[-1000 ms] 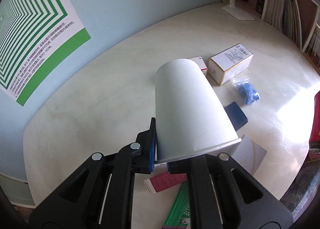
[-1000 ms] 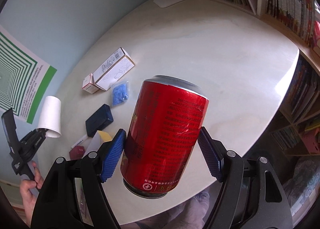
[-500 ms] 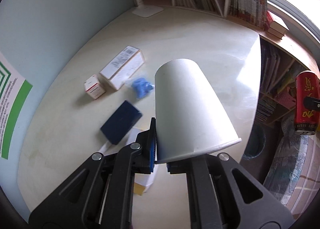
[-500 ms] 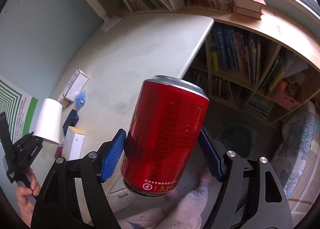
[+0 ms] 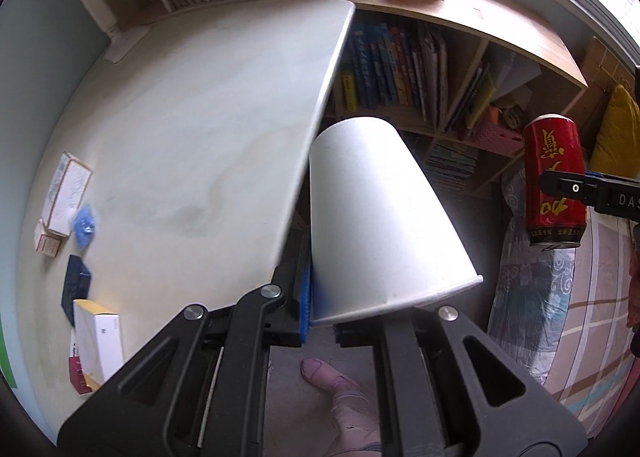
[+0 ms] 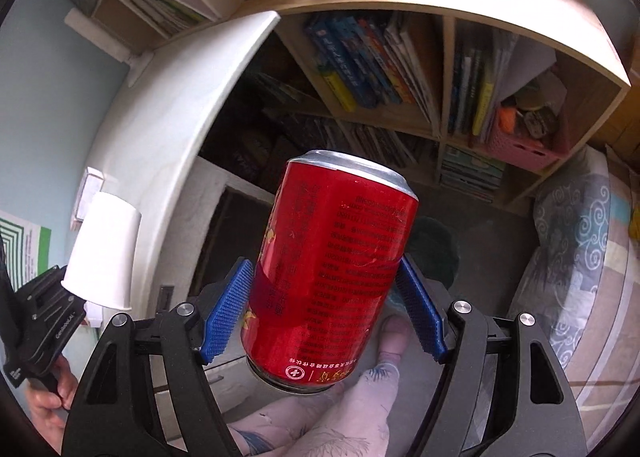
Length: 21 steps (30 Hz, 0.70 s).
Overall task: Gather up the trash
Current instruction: 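Carry the cup and can over the teal wastebasket with both tools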
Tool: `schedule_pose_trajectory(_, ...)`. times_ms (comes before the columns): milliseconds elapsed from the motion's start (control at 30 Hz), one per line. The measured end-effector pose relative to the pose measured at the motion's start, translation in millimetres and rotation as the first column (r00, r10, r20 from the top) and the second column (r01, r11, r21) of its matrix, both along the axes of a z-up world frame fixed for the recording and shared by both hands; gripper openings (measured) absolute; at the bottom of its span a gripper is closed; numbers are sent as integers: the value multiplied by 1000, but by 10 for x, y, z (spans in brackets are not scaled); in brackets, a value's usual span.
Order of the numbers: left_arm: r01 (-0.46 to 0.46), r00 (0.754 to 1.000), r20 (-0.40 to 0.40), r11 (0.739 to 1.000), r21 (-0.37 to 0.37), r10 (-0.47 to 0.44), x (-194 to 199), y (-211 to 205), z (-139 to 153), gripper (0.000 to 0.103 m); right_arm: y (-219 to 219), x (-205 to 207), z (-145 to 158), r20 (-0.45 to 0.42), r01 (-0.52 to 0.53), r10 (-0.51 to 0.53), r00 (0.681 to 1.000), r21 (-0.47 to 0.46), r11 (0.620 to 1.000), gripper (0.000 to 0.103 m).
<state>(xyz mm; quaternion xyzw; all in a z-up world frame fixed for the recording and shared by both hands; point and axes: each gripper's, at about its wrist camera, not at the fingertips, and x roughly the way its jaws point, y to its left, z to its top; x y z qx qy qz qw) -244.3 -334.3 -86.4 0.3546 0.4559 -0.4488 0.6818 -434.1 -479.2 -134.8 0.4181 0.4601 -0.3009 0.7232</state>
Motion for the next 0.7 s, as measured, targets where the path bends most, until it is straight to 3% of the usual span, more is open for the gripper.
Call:
schedule_pose_trajectory(400,169,984,-79,969,180,-157,-761,-806,-1021,6,-552,-502,-883,-69,35,-28,997,107,994,74)
schedule_pose_trajectory(700,214,964,-216,933,290,-154,-984,-1202,-2047,6,-762,-791,-1908,-63,107,-94,994,261,959,74)
